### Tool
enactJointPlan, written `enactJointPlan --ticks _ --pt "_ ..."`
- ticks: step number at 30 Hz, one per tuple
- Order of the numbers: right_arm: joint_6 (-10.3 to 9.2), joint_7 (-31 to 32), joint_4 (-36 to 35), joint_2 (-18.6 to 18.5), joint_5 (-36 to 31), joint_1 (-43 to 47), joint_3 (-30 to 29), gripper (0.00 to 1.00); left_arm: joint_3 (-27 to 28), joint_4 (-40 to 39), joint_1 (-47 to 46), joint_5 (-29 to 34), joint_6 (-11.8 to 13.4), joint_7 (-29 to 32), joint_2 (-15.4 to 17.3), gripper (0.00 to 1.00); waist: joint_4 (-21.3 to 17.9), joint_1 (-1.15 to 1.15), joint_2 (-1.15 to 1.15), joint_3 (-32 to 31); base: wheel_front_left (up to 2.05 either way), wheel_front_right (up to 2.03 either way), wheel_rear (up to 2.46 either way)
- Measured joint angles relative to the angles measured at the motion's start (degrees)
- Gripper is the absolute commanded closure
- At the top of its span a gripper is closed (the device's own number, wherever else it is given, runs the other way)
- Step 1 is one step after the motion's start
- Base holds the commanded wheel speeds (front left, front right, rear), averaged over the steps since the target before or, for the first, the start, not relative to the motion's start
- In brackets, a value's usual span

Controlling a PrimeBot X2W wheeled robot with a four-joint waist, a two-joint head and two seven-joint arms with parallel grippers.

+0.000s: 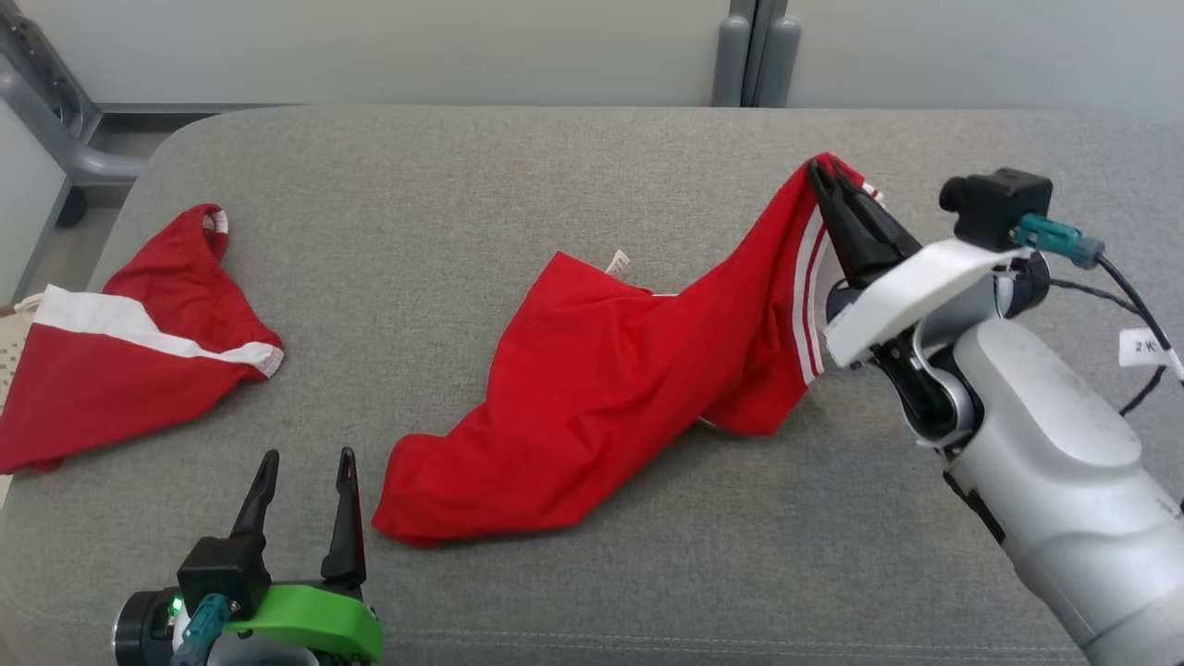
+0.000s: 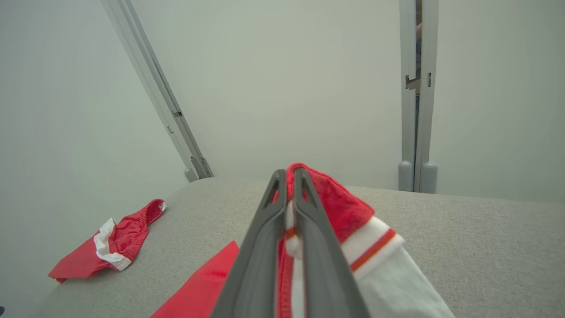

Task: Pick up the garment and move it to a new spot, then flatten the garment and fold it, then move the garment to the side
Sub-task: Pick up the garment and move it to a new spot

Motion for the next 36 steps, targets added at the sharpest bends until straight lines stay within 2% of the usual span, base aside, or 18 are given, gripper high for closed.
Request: enactJointPlan --ticks 4,5,11,17,22,23,24,25,30,36 --pt "0.00 -1.10 7.08 1.87 -0.13 -6.20 2.44 1.00 -0.64 0.02 -1.07 0.00 -0.25 0.00 -0.05 0.00 0.83 0.00 0.00 0.85 0.00 0.00 0.00" --pt "0.00 -1.69 10.84 2.79 -0.22 -8.96 3.64 1.00 -1.24 0.08 -1.43 0.00 -0.32 0.00 -0.07 0.00 1.34 0.00 0.00 1.31 0.00 0.00 0.00" --pt "0.00 -3.49 23.80 4.31 -3.47 -15.96 6.50 1.00 -3.64 0.64 -3.60 -0.14 -0.52 0.00 -0.18 0.00 3.61 0.00 0.00 2.76 0.00 0.00 0.00" --pt "0.00 -4.69 33.81 5.49 -7.05 -20.67 6.26 1.00 -6.50 0.94 -4.80 -1.47 -0.19 0.00 -0.16 0.00 6.33 0.00 0.00 4.27 0.00 0.00 0.00" --pt "0.01 -4.72 36.84 5.68 -10.90 -21.86 3.18 1.00 -8.05 1.03 -5.35 -2.37 0.37 0.00 -0.18 0.00 8.02 0.00 0.00 5.27 0.00 0.00 0.00" --pt "0.00 -4.71 37.23 5.69 -11.48 -21.85 2.64 0.97 -8.23 1.08 -5.43 -2.48 0.49 0.00 -0.18 0.00 8.22 0.00 0.00 5.41 0.00 0.00 0.00" --pt "0.01 -4.71 37.40 5.79 -12.13 -21.78 2.19 0.40 -8.29 1.10 -5.46 -2.55 0.54 0.00 -0.18 0.00 8.33 0.00 0.00 5.53 0.00 0.00 0.00" --pt "0.01 -4.72 37.41 5.97 -12.69 -21.64 1.77 0.00 -8.37 1.14 -5.47 -2.56 0.55 0.00 -0.18 0.00 8.34 0.00 0.00 5.59 0.00 0.00 0.00" --pt "0.01 -4.72 36.43 6.66 -14.40 -19.32 0.57 0.00 -8.00 1.32 -5.48 -2.55 0.71 0.00 -0.18 0.00 7.44 0.00 0.00 5.22 0.00 0.00 0.00" --pt "0.01 -4.74 30.26 6.19 -13.05 -14.83 -0.51 0.00 -7.48 1.40 -5.38 -2.53 0.70 0.01 -0.19 0.00 6.29 0.00 0.00 4.43 0.00 0.00 0.00"
